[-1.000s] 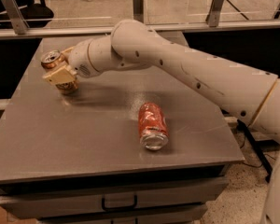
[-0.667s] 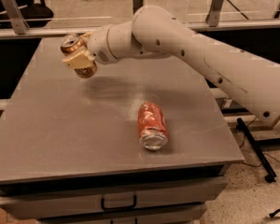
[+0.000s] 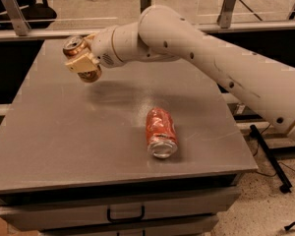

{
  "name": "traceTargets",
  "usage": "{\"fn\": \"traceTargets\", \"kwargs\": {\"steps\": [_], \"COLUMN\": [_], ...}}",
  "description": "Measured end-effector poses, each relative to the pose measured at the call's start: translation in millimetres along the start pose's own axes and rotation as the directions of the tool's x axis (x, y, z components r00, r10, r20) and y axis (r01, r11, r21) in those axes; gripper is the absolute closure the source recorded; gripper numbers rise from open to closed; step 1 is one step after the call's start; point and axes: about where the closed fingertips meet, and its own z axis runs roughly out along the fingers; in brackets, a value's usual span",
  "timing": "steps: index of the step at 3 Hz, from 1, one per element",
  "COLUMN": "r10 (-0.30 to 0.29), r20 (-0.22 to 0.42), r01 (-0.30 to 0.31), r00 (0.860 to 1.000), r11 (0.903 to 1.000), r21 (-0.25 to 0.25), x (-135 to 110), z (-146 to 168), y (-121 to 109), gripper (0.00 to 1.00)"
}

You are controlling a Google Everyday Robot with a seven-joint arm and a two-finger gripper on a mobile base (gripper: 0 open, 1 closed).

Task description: Move orange can near green jalapeno chip bag

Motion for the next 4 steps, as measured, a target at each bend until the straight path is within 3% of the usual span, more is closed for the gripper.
{"fn": "traceTargets", "kwargs": {"steps": [1,3,4], "r10": [-0.050,-0.086,-0.062], "r20": [-0.021,-0.044,-0.051], "r01": [0.052,0.095,0.075], "r00": [0.999,0.995,0.997], "r11": [0.9948,0.9553,0.9441], "r21": [0.088,0.280,0.321], "x": [-1.0,24.5,51.7], "z": [-26.4,-111.9,-130.0], "y": [-24.6,-117.7,-158.2], "gripper": [1.00,1.00,1.00]}}
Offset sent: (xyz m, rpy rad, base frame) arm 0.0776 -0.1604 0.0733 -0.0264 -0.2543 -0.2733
